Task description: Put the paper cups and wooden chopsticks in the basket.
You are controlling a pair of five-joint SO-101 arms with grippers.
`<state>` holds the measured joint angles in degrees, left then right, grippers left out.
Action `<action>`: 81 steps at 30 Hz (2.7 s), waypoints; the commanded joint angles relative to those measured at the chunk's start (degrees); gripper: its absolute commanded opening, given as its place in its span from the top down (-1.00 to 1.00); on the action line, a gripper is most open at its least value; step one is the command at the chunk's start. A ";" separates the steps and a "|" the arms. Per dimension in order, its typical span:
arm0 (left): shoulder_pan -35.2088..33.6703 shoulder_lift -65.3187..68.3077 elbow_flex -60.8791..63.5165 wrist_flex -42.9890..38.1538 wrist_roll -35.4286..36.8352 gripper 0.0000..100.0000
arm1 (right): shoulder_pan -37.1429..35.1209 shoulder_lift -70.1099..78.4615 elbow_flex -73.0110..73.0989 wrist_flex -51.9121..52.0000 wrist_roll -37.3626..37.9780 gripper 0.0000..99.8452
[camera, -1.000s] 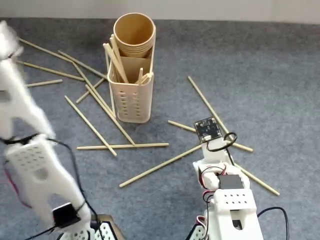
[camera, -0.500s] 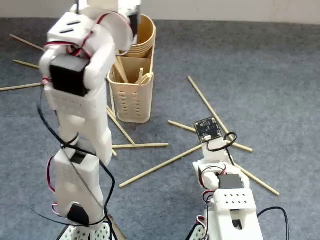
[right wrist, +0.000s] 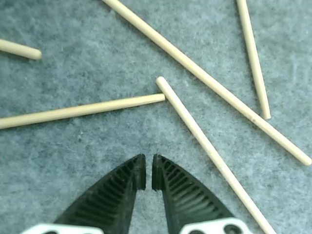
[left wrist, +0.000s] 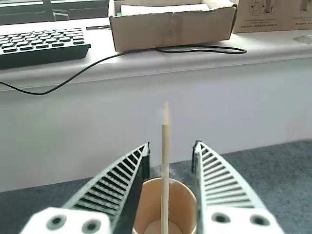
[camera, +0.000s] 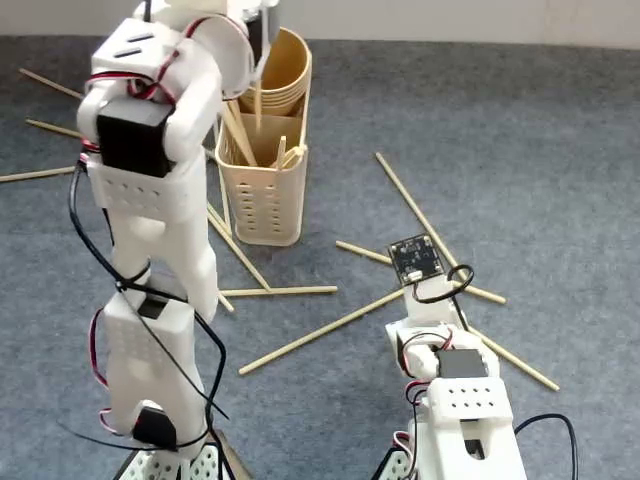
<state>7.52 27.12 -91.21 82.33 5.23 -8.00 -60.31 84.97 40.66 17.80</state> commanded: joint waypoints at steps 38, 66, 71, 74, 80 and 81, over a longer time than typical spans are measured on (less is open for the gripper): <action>-20.88 49.10 -4.26 14.07 18.90 0.72 | -0.31 -0.75 -0.31 -0.75 0.79 0.89; -25.01 41.10 -4.35 11.96 18.81 0.99 | -0.31 -0.84 -0.31 -0.75 0.79 0.89; -21.85 20.35 -4.26 6.07 10.73 0.99 | -0.31 -0.84 -0.31 -0.75 0.79 0.89; -18.77 7.96 -4.09 -1.05 7.38 0.99 | -0.31 -0.84 -0.31 -0.75 0.79 0.89; -7.69 -7.43 -3.56 -20.40 -3.69 0.99 | -0.31 -0.84 -0.31 -0.75 0.79 0.89; -4.79 -9.01 -2.42 -22.15 -6.59 0.99 | -0.31 -0.84 -0.31 -0.75 0.79 0.89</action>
<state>-6.29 27.74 -93.14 70.37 7.52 -8.00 -60.31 84.97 40.66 17.80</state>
